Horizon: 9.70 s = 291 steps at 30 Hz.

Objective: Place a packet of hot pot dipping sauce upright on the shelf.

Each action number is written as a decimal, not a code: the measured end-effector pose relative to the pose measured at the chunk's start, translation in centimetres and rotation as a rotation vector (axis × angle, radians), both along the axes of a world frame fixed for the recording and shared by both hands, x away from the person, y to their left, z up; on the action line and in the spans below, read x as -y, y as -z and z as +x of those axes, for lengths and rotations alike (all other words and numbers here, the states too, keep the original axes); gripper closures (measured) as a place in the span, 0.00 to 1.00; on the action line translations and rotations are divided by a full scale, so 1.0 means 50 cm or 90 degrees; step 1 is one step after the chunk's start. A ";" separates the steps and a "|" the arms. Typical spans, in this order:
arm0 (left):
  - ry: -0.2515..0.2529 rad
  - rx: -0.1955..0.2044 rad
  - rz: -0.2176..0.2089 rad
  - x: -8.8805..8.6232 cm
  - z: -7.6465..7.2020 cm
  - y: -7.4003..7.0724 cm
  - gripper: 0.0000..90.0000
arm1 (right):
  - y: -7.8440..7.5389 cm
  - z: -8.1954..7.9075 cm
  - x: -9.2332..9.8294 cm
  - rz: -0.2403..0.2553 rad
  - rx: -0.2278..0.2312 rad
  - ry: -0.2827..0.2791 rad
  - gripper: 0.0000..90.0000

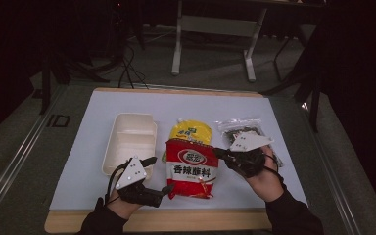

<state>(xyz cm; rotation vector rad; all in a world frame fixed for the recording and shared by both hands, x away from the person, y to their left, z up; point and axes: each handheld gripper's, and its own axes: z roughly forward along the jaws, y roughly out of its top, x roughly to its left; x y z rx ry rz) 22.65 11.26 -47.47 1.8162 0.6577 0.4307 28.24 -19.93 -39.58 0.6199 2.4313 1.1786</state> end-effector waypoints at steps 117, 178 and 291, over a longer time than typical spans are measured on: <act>0.161 -0.053 -0.048 0.070 -0.010 0.017 0.04 | -0.090 0.034 0.026 -0.071 -0.044 -0.161 0.99; 0.153 -0.056 0.002 0.073 -0.010 0.109 0.04 | -0.181 0.230 -0.219 0.026 -0.009 -0.182 0.99; 0.166 -0.061 0.019 0.066 -0.012 0.116 0.04 | 0.053 0.353 -0.383 0.140 -0.121 -0.112 0.84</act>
